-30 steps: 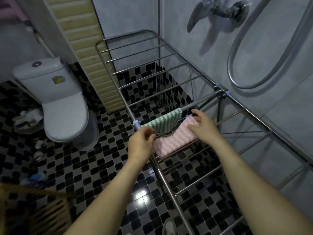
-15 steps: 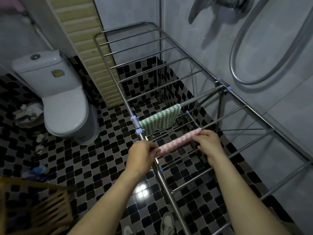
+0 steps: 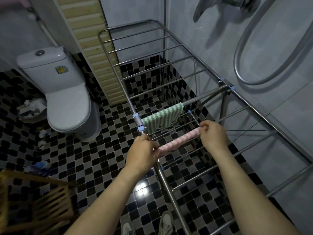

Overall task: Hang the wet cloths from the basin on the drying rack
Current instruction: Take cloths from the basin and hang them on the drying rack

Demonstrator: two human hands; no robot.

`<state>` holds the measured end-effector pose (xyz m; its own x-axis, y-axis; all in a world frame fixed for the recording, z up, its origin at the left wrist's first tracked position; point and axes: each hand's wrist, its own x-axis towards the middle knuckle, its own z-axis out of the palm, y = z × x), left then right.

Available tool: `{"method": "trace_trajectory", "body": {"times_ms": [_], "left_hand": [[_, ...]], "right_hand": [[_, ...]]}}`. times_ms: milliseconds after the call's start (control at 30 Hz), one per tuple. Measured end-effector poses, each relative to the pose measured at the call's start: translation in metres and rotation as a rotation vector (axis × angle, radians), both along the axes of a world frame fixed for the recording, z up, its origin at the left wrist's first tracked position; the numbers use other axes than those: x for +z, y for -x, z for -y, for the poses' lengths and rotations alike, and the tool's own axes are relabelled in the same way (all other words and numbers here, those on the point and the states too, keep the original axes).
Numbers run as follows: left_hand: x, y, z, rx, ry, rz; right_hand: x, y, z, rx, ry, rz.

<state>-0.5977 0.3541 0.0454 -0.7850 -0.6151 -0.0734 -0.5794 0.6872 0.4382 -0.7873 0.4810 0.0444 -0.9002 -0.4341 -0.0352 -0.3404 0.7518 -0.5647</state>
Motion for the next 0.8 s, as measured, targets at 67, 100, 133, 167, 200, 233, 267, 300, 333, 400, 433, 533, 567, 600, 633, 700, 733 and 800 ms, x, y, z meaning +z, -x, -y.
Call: {"method": "trace_trajectory", "body": {"times_ms": [67,100,133,167,200,233,267,300,333,400,433,533,567,600,633,700,733,800], "left_hand": [[0.0,0.001,0.0,-0.001,-0.003,0.0],[0.0,0.001,0.001,-0.004,0.003,-0.001],[0.001,0.001,0.002,-0.003,0.012,-0.002],[0.001,0.001,0.003,-0.002,0.02,0.0],[0.002,0.001,0.004,0.0,0.029,0.005],[0.002,0.001,0.005,-0.005,0.039,0.019],[0.003,0.001,0.006,-0.016,0.051,0.037],[0.004,0.002,0.006,-0.031,0.059,0.058],[0.005,0.003,0.008,-0.044,0.064,0.071],[0.009,0.007,0.012,-0.04,0.051,0.048],[0.011,0.011,0.016,-0.019,0.046,0.017],[0.017,0.022,0.034,0.08,0.043,-0.079],[0.017,0.027,0.043,0.112,0.041,-0.092],[0.018,0.031,0.051,0.141,0.038,-0.098],[0.018,0.036,0.059,0.161,0.034,-0.094],[0.018,0.045,0.071,0.165,0.03,-0.057],[0.016,0.05,0.078,0.151,0.029,-0.039],[0.012,0.057,0.087,0.114,0.027,-0.02]], "right_hand": [[-0.001,0.002,-0.001,0.029,-0.056,-0.041],[-0.003,0.003,-0.002,0.048,-0.063,-0.05],[-0.003,0.004,-0.002,0.077,-0.057,-0.042],[-0.003,0.004,-0.001,0.113,-0.053,-0.023],[-0.003,0.004,-0.001,0.149,-0.062,-0.005],[-0.003,0.003,-0.001,0.175,-0.083,-0.002],[-0.002,0.004,-0.001,0.188,-0.104,-0.019],[-0.001,0.004,0.0,0.189,-0.117,-0.046],[0.002,0.005,0.002,0.183,-0.108,-0.069],[0.009,0.01,0.011,0.13,0.028,0.002],[0.012,0.014,0.019,0.072,0.144,0.114],[0.01,0.03,0.048,-0.096,0.396,0.493],[0.005,0.036,0.06,-0.137,0.419,0.591],[0.0,0.039,0.069,-0.165,0.421,0.668],[-0.004,0.041,0.078,-0.182,0.402,0.717],[-0.012,0.042,0.091,-0.194,0.346,0.731],[-0.016,0.043,0.097,-0.193,0.32,0.71],[-0.02,0.043,0.102,-0.199,0.259,0.615]]}}
